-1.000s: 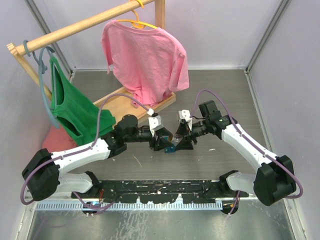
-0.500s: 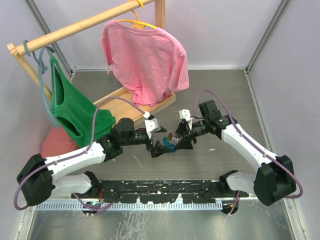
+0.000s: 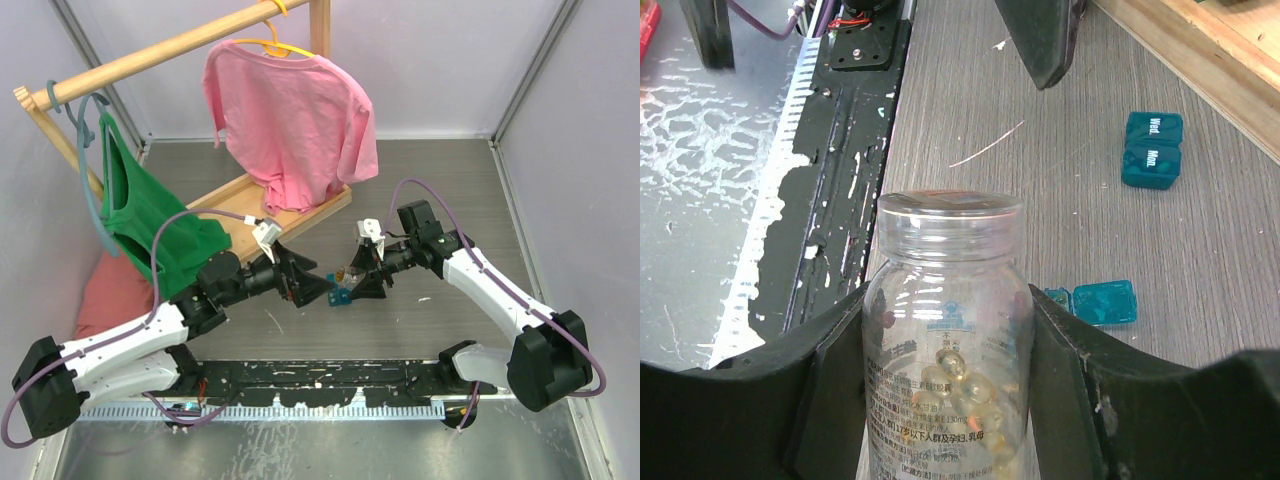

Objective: Sort the pills into containers

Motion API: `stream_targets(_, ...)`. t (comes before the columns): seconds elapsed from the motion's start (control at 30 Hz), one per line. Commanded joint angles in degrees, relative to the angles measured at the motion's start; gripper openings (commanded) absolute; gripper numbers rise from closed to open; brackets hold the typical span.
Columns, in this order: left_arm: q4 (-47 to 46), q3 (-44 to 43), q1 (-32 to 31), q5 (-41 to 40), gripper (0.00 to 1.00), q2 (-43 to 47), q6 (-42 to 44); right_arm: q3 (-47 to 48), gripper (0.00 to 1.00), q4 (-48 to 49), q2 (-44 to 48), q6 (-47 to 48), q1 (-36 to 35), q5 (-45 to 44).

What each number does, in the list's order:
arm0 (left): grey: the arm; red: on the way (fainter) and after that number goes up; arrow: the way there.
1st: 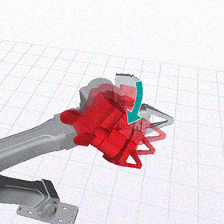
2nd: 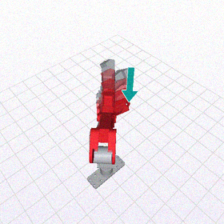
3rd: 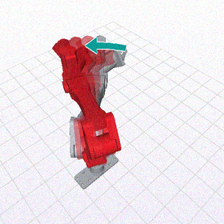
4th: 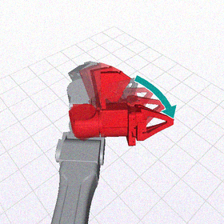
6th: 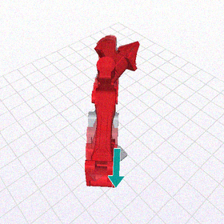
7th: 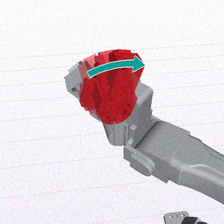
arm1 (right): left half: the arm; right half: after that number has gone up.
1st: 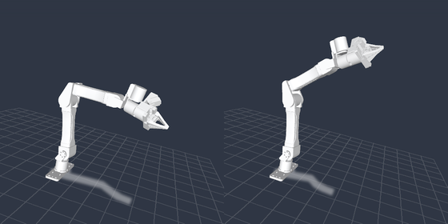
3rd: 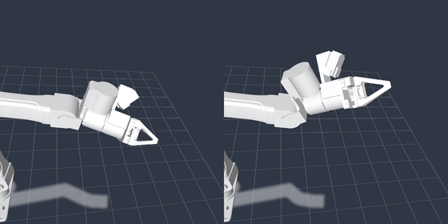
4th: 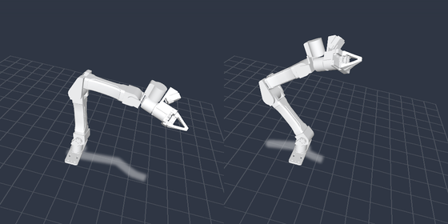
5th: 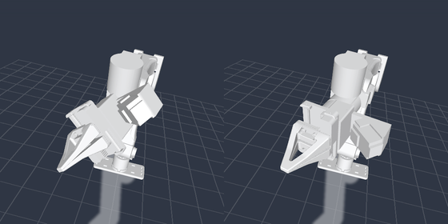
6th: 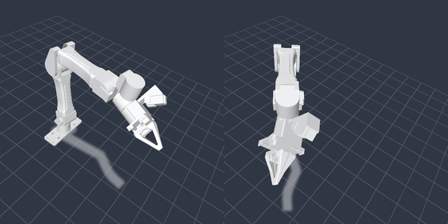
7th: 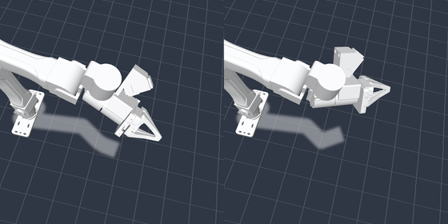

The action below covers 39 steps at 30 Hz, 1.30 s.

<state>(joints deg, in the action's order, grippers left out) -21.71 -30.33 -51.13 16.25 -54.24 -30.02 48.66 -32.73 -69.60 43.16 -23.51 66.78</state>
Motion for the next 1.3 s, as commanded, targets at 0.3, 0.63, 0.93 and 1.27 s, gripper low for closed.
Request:
stream_targets(0.3, 16.1, -7.9, -14.52, -35.56, 0.89, 2.0, -29.04, 2.67, 0.01, 1.9, 0.89, -0.35, 0.04, 2.32)
stream_targets(0.63, 13.2, -10.89, -16.21, -38.75, 0.79, -4.76, -32.06, 2.58, 0.01, 1.92, 0.81, -0.35, 0.05, 2.38)
stream_targets(0.93, 12.69, -13.21, -16.17, -38.96, 0.7, -7.15, -31.66, 2.58, 0.01, 1.96, 0.82, -0.31, 0.04, 2.43)
stream_targets(1.27, 13.02, -14.4, -16.13, -38.95, 0.66, -9.05, -31.6, 2.58, 0.01, 1.89, 0.95, -0.29, 0.0, 2.47)
